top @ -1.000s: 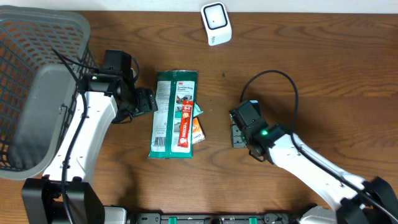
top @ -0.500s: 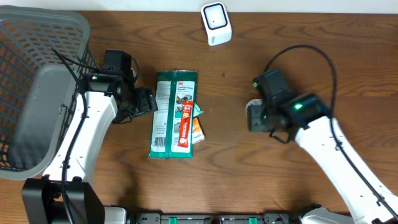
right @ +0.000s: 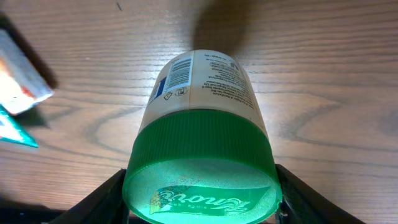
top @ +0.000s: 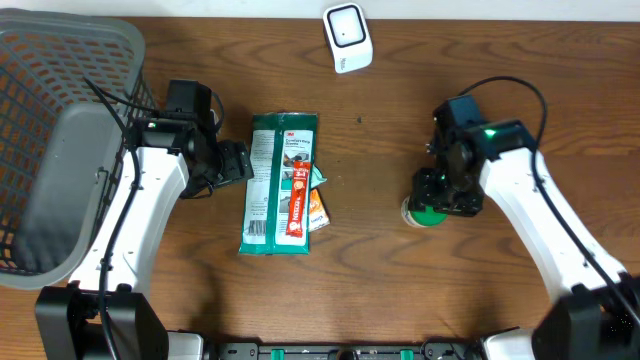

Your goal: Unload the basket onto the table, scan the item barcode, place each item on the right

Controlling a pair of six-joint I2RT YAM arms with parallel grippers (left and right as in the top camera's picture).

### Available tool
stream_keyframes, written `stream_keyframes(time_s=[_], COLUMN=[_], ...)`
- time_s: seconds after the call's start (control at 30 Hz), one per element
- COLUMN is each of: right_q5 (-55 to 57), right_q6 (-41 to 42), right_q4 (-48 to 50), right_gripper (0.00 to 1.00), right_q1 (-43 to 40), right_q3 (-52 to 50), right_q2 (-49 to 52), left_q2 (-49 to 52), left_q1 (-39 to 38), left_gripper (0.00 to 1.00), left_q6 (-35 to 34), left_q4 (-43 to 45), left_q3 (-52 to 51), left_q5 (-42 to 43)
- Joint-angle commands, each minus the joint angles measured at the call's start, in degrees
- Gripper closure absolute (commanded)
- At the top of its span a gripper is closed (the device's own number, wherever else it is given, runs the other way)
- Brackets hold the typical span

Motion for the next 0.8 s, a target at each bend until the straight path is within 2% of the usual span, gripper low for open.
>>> stream_keyframes(time_s=[0.0, 0.1, 0.17, 0.23, 0.6, 0.77], right_q5=[-1.1, -1.1, -1.1, -1.1, -1.2, -1.6], right_q6=[-1.6, -1.8, -1.8, -1.8, -2.9, 0.7], right_q4=[1.0, 2.6, 3.8, 4.7, 5.2, 4.4], right_gripper=[0.44, 0.41, 0.34, 0.01, 0.01, 0.01], right_q1=[0.5, 0.5, 0.5, 0.5, 0.5, 0.5], right_q3=[1.1, 1.1, 1.1, 1.1, 1.2, 0.4], right_q2=[3.3, 5.7, 6.5, 6.6, 6.6, 6.6], left_q2=[0.5, 0.5, 0.5, 0.5, 0.5, 0.5], left_q1=[0.0, 0.0, 0.0, 0.0, 0.0, 0.0], left_gripper=[0.14, 0.14, 0.14, 0.14, 0.14, 0.14], left_q6=[-0.1, -0.1, -0.1, -0.1, -0.1, -0.1], left_q4=[-0.3, -0.3, -0.3, -0.3, -0.3, -0.3], left_q3=[0.0, 0.0, 0.0, 0.0, 0.0, 0.0], left_q5=[-0.2, -0.2, -0.2, -0.2, -0.2, -0.2])
